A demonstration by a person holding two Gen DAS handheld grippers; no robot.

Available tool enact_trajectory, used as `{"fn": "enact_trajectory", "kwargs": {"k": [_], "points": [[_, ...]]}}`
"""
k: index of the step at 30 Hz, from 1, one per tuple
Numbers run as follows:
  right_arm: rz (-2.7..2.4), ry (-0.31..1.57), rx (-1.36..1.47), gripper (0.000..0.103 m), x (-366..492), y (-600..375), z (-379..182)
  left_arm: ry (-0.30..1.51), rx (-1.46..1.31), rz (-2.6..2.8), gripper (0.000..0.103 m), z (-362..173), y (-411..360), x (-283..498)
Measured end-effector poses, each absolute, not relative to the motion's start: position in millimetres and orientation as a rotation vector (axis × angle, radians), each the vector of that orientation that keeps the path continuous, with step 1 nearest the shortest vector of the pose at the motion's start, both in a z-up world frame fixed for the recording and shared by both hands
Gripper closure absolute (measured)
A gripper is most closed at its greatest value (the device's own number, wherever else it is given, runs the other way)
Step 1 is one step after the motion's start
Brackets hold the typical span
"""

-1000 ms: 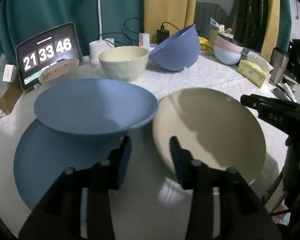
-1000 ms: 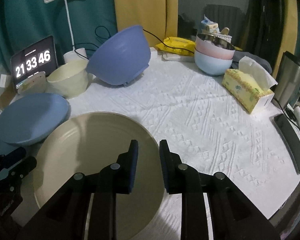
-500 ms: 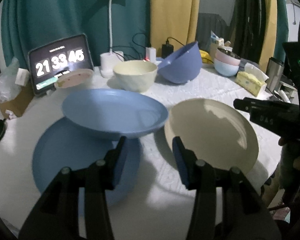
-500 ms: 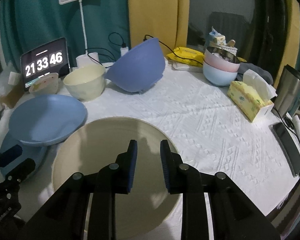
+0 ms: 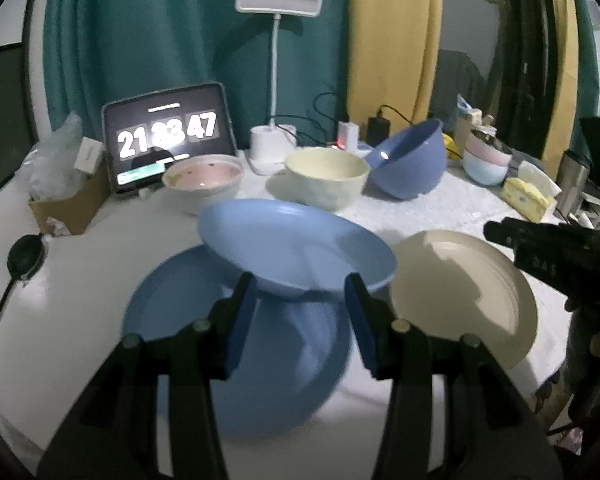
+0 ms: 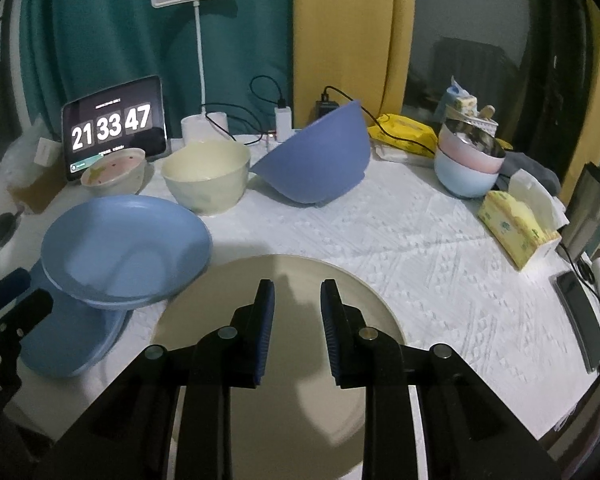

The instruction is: Organize plates and bowls

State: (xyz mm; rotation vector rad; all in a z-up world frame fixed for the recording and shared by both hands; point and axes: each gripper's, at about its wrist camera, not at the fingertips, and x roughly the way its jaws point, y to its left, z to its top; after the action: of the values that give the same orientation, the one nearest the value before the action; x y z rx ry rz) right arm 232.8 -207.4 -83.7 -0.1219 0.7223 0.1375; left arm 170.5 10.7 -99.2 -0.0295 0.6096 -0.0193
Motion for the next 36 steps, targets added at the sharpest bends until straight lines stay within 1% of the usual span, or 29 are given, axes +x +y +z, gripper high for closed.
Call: {"fn": "enact_trajectory", "kwargs": {"k": [21,36], "points": [[0.183,0.746,-0.137,0.077,272.5,-168.2,-87.6,0.581,-0.067,0.081,0.056,-89.3,59.9,206.3],[0.207,0.805,-0.130,0.077,311.6,-155.9,-106.0,0.616,-0.080,0.111,0.056,-99.2,72.1,242.0]]}}
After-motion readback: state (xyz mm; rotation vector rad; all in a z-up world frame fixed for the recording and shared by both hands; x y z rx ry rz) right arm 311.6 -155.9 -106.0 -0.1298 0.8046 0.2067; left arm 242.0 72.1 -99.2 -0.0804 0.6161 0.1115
